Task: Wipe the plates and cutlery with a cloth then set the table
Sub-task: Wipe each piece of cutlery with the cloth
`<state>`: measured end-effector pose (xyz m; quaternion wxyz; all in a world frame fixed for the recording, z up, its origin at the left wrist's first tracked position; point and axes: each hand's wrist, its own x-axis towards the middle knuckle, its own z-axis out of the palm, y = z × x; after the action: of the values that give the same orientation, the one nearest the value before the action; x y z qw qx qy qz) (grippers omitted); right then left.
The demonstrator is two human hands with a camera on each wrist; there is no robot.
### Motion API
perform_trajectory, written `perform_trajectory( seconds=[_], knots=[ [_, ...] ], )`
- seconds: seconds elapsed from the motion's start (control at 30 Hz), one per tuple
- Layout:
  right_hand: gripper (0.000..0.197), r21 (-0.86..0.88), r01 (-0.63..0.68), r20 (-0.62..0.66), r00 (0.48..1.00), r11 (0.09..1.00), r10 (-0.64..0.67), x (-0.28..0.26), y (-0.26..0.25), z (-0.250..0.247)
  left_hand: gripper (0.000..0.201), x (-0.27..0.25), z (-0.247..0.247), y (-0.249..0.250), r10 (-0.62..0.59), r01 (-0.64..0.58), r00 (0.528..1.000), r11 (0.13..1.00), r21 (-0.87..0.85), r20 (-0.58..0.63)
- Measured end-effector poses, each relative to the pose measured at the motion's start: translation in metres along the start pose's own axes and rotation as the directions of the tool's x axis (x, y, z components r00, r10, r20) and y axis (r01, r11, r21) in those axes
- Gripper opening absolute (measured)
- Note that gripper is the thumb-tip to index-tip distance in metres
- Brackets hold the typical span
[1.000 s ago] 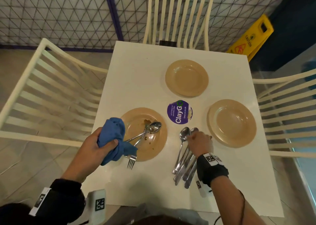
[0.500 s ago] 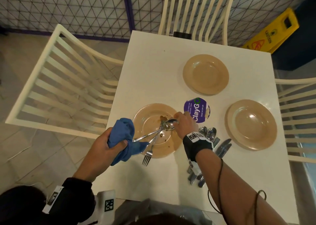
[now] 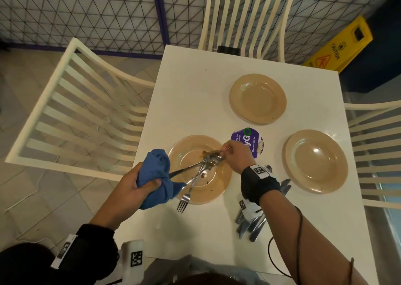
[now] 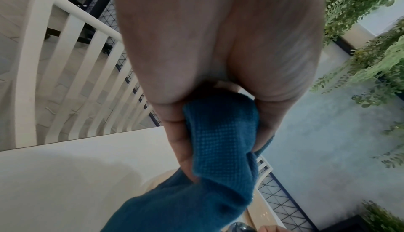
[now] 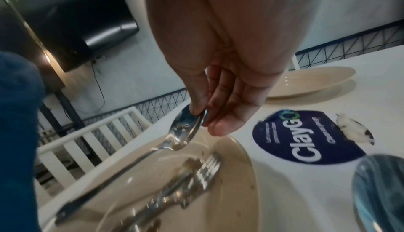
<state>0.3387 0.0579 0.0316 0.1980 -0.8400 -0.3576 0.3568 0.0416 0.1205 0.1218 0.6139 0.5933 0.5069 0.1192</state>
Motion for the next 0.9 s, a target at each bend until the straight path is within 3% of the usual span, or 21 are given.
perform_trajectory(
  seconds=[0.13, 0.23, 0.37, 0.5, 0.6, 0.7, 0.8, 0.9],
  knots=[
    [0.006, 0.092, 0.117, -0.086, 0.990, 0.989, -0.109, -0.011, -0.019, -0.029, 0.040, 0.000, 0.004, 0.021, -0.006, 0.012, 0.998, 0.995, -0.100, 0.063],
    [0.008, 0.068, 0.218, -0.157, 0.966, 0.974, -0.206, -0.019, -0.035, -0.055, 0.057, -0.002, 0.008, 0.044, 0.012, 0.015, 0.995, 0.968, -0.250, 0.104],
    [0.011, -0.005, 0.380, -0.217, 0.902, 0.925, -0.372, -0.030, -0.053, -0.093, 0.046, -0.001, 0.024, 0.085, 0.117, -0.090, 0.992, 0.925, -0.368, 0.051],
    [0.012, 0.000, 0.516, -0.220, 0.836, 0.857, -0.503, -0.047, -0.072, -0.124, 0.043, 0.016, 0.060, 0.114, 0.208, -0.180, 0.977, 0.931, -0.317, 0.055],
    [0.012, 0.037, 0.577, -0.197, 0.805, 0.816, -0.560, -0.057, -0.088, -0.137, 0.044, 0.027, 0.099, 0.123, 0.270, -0.250, 0.954, 0.956, -0.151, 0.129],
    [0.016, 0.005, 0.602, -0.168, 0.788, 0.798, -0.593, -0.062, -0.096, -0.144, 0.044, 0.031, 0.129, 0.123, 0.312, -0.311, 0.948, 0.950, -0.038, 0.056],
    [0.010, 0.103, 0.615, -0.229, 0.779, 0.782, -0.583, -0.068, -0.089, -0.146, 0.030, 0.032, 0.140, 0.123, 0.282, -0.283, 0.959, 0.955, -0.089, -0.021],
    [0.004, 0.352, 0.567, -0.388, 0.812, 0.745, -0.435, -0.075, -0.062, -0.141, 0.029, 0.036, 0.141, 0.126, 0.333, -0.337, 0.938, 0.941, -0.027, -0.099]
  ],
)
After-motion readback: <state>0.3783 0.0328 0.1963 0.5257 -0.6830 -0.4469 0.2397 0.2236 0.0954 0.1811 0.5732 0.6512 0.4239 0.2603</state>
